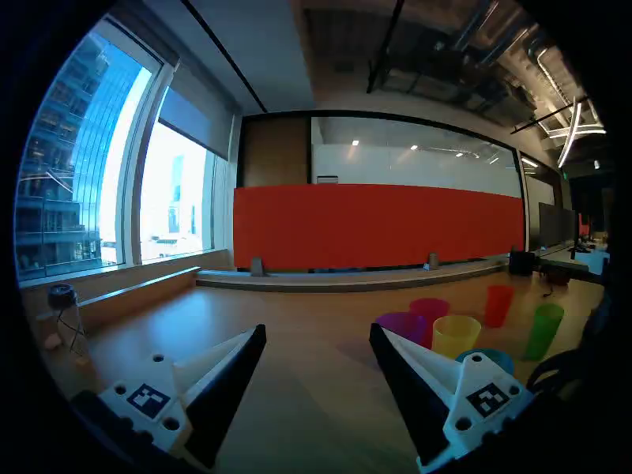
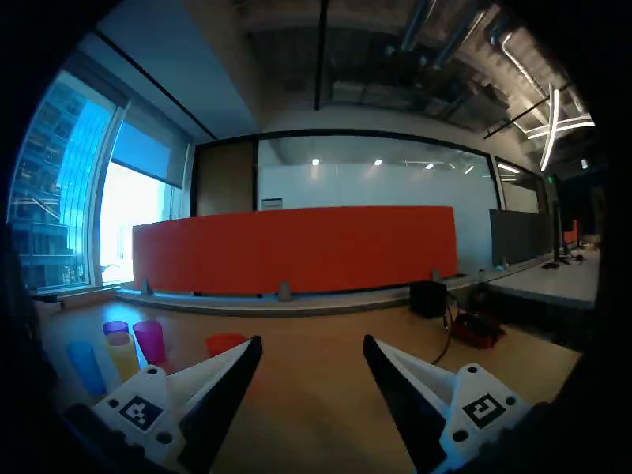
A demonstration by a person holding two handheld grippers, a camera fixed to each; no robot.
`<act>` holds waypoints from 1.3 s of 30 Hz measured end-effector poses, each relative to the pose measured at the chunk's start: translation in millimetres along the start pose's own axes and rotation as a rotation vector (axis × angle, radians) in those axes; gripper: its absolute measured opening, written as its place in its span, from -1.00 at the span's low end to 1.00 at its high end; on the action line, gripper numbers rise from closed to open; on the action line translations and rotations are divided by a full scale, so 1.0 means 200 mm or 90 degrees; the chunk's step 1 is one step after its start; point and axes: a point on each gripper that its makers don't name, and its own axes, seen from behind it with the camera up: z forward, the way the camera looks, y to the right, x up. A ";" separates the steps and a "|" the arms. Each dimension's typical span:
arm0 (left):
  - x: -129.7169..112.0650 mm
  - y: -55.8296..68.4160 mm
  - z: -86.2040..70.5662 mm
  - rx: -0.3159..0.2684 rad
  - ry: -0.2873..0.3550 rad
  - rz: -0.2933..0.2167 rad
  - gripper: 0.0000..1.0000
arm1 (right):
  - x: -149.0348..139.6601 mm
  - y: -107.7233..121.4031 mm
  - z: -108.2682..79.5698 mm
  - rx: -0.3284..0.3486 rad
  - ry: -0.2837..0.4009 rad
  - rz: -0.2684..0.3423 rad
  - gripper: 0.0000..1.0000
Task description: Pour water
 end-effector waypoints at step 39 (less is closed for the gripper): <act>0.00 0.00 0.00 0.000 0.000 0.000 0.95 | -0.10 -0.02 0.01 -0.011 -0.021 -0.032 0.98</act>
